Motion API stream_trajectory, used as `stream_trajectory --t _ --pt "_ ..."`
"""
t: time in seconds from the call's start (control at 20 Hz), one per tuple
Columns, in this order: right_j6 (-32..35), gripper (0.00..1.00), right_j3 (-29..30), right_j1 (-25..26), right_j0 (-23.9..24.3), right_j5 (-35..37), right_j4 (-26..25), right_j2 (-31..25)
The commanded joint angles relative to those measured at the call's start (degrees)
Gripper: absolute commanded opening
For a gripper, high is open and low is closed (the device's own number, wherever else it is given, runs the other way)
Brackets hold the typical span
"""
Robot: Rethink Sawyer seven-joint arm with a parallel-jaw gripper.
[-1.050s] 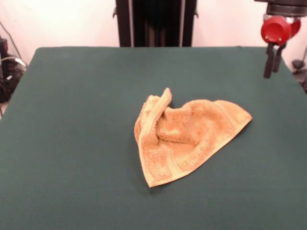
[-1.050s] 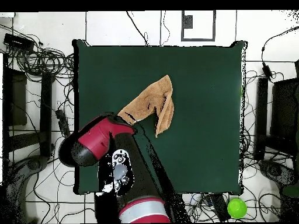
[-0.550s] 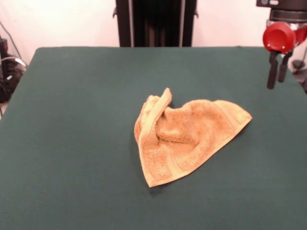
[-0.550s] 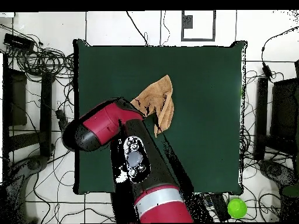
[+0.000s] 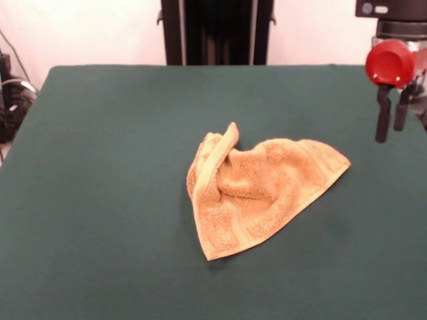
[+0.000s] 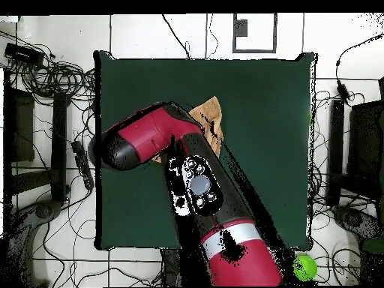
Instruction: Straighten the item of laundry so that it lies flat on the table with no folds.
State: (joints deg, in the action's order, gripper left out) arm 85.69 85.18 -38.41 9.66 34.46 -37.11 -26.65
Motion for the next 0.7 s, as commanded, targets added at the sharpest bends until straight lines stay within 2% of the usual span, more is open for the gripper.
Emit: stream_trajectory --t 0.05,0.35,0.7 --pt "-24.13 1.0 -7.21 3.99 3.09 11.83 -0.61 -9.42" --pt "-31.41 1.0 -12.79 6.11 6.5 16.13 -0.14 -12.24" --pt "-37.14 1.0 -17.36 8.45 8.35 20.16 0.07 -12.94"
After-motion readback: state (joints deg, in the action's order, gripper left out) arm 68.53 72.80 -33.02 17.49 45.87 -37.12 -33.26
